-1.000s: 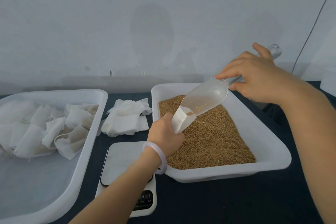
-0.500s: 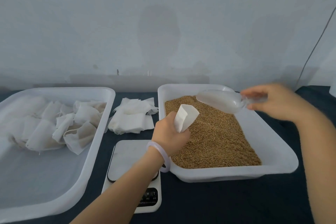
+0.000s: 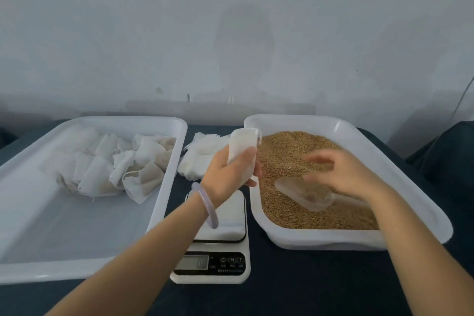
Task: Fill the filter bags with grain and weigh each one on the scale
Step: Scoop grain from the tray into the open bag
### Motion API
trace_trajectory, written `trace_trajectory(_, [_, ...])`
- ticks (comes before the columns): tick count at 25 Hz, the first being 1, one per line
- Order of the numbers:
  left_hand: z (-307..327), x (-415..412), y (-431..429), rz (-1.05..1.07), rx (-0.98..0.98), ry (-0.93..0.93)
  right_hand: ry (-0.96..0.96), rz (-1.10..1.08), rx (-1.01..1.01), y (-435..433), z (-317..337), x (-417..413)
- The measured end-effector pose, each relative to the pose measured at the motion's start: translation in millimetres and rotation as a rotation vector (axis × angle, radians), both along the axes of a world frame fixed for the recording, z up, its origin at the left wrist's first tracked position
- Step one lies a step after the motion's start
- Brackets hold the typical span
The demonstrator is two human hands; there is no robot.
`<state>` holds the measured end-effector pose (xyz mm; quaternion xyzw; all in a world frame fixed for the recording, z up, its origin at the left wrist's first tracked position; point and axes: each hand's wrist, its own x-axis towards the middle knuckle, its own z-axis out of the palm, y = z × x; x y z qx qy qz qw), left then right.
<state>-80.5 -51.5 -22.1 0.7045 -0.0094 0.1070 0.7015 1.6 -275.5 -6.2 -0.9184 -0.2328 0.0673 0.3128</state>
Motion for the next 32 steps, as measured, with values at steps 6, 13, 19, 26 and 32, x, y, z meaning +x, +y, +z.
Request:
trace_trajectory(6, [15, -26, 52, -0.118, 0.245, 0.062, 0.199, 0.389, 0.337, 100, 19, -41])
trace_trajectory(13, [-2, -30, 100, -0.046, 0.993, 0.125, -0.105, 0.240, 0.064, 134, -17, -31])
trace_trajectory(19, [-6, -14, 81, -0.069, 1.499, 0.195, -0.302, 0.301, -0.352, 144, -30, -31])
trace_trajectory(26, [-13, -7, 72, 0.005, 1.594, 0.444, -0.351, 0.377, -0.461, 149, -37, -24])
trace_trajectory(32, [-13, -11, 77, 0.013, 1.384, 0.459, -0.357, 0.367, -0.460, 153, -44, -20])
